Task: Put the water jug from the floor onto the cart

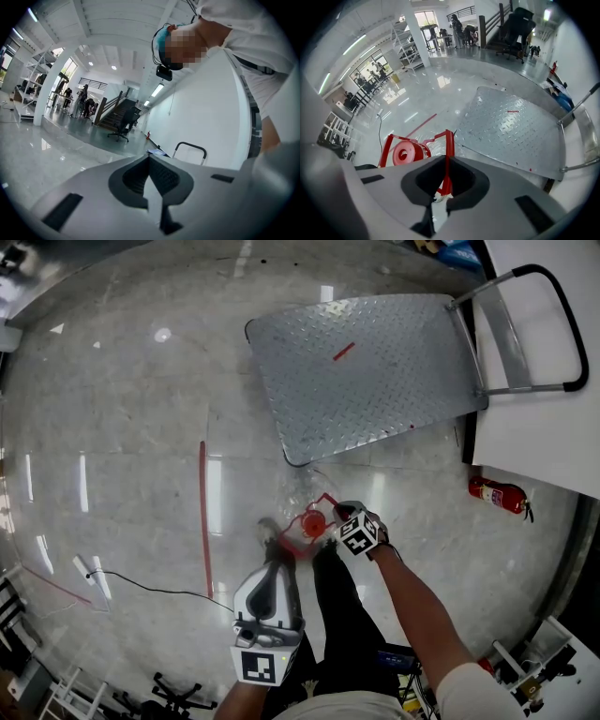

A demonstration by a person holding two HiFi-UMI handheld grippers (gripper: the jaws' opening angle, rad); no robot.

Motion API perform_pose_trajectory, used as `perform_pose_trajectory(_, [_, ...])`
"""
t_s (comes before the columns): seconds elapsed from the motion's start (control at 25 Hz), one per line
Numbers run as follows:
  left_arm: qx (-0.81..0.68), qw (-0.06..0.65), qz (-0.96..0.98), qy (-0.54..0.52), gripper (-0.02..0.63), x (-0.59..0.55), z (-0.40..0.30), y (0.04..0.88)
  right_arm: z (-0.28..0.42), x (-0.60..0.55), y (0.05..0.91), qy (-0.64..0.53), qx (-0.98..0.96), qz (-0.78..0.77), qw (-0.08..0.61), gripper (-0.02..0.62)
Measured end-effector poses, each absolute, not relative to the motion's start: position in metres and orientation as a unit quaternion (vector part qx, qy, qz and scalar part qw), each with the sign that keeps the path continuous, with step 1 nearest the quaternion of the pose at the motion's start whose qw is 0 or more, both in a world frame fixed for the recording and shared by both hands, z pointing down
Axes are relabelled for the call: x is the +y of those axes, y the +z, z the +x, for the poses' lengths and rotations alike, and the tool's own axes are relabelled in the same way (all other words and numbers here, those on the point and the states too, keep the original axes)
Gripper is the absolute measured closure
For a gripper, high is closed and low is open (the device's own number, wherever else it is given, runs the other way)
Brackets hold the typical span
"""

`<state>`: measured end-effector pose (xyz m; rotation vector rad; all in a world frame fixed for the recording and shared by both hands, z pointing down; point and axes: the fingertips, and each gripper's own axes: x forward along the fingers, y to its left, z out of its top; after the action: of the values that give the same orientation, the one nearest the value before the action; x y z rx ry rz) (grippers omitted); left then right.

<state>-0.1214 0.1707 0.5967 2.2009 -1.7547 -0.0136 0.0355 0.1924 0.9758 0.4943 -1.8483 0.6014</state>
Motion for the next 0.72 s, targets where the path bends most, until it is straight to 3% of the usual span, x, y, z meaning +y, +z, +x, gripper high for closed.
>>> perform_pose_trajectory(0.72, [-0.625, 0.136, 0.768, -0.022, 0.603, 0.192, -0.107, 0.543, 0.044, 0.219, 0.891, 0.235, -0.779, 0.248, 0.526, 0.572])
